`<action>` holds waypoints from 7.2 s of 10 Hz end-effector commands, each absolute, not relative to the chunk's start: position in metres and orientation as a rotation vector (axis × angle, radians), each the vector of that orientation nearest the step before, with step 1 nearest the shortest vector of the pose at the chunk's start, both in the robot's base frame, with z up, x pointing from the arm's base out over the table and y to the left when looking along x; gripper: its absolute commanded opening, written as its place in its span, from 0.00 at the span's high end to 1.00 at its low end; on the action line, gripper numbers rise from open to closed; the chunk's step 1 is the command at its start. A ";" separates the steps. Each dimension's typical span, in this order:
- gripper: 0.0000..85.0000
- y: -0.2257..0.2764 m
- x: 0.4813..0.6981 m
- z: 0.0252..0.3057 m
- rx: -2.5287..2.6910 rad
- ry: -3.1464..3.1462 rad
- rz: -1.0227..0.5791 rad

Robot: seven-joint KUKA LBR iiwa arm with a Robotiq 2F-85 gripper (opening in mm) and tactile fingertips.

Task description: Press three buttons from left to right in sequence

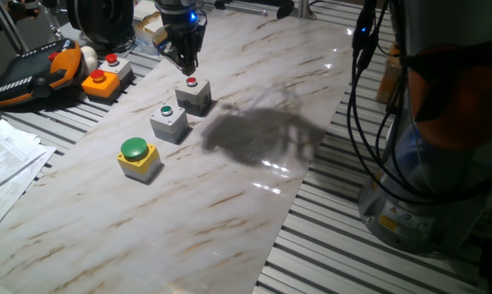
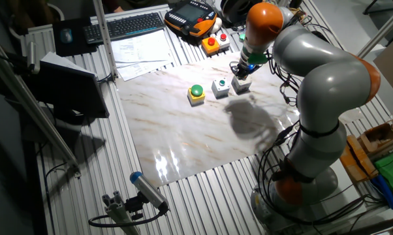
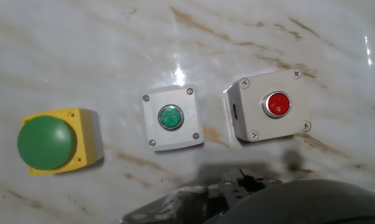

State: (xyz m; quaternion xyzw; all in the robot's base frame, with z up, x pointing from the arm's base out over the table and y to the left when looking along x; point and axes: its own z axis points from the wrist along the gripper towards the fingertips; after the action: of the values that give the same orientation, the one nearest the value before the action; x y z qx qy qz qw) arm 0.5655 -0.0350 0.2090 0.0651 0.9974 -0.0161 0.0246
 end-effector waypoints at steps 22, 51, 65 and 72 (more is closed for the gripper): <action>0.99 -0.068 0.577 0.180 0.169 3.089 -0.036; 0.39 -0.073 0.615 0.127 -0.003 3.086 0.102; 0.40 -0.072 0.618 0.115 0.003 3.075 0.114; 0.40 -0.070 0.617 0.109 0.015 3.068 0.111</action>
State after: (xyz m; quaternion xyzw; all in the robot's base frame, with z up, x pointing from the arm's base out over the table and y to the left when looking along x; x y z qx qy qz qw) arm 0.6176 -0.0702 0.1088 0.0048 0.9987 0.0361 0.0363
